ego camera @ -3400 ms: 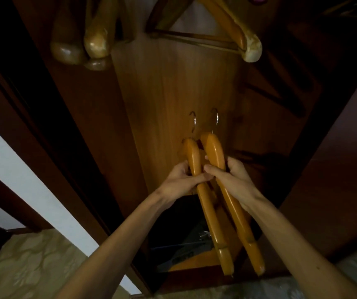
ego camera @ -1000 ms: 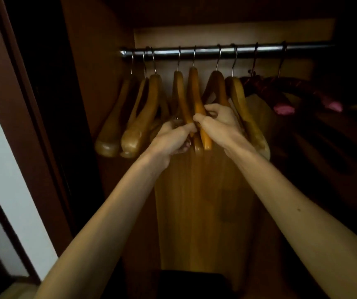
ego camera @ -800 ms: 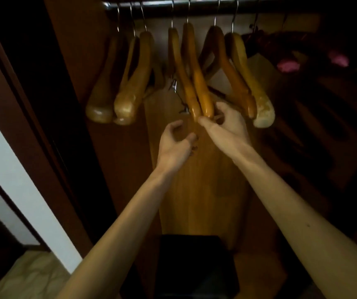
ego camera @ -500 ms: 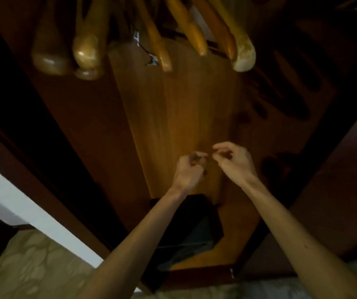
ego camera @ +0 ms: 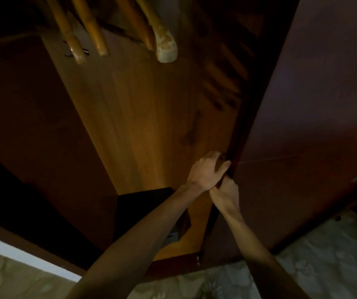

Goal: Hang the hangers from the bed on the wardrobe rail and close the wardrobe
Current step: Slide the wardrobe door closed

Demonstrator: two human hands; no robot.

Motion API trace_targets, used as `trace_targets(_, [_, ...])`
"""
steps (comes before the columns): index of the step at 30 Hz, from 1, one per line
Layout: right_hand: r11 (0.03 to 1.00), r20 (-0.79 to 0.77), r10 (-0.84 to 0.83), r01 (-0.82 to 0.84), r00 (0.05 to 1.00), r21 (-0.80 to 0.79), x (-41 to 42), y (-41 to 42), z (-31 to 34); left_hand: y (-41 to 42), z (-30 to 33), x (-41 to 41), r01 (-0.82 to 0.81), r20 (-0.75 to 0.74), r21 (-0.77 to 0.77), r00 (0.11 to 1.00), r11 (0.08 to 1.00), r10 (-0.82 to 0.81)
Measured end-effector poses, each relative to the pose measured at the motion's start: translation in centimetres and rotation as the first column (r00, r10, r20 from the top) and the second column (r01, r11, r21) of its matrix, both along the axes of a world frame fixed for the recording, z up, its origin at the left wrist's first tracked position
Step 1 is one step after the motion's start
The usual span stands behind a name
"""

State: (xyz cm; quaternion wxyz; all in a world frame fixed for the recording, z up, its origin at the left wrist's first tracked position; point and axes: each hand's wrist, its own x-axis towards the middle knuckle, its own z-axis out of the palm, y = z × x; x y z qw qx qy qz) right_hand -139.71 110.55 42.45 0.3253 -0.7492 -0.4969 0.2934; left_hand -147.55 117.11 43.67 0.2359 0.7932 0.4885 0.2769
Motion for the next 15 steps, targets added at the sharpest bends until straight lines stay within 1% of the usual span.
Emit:
trace_targets(3, [0.997, 0.059, 0.063, -0.06, 0.996, -0.042, 0.9, -0.1, 0.1, 0.4, -0.6, 0.8, 0.03, -0.07, 0.071, 0.997, 0.997, -0.025])
trace_targets(5, [0.993, 0.057, 0.106, -0.103, 0.993, -0.055, 1.3, -0.1, -0.1, 0.6, -0.9, 0.8, 0.026, -0.158, 0.105, 0.987, 0.994, -0.009])
trace_targets(7, [0.989, 0.031, 0.135, -0.133, 0.99, -0.056, 1.7, 0.0, -0.5, 0.8, -0.8, 0.9, 0.021, -0.209, 0.108, 0.978, 0.994, 0.002])
trace_targets(10, [0.982, 0.0, 0.187, -0.187, 0.982, -0.041, 2.3, 0.0, -0.8, 0.8, -0.4, 1.2, 0.029, -0.186, 0.072, 0.982, 0.997, -0.015])
trace_targets(15, [0.97, -0.014, 0.243, -0.243, 0.97, -0.022, 3.1, 0.0, -1.1, 0.9, -0.9, 1.1, 0.009, -0.166, 0.101, 0.986, 0.995, 0.008])
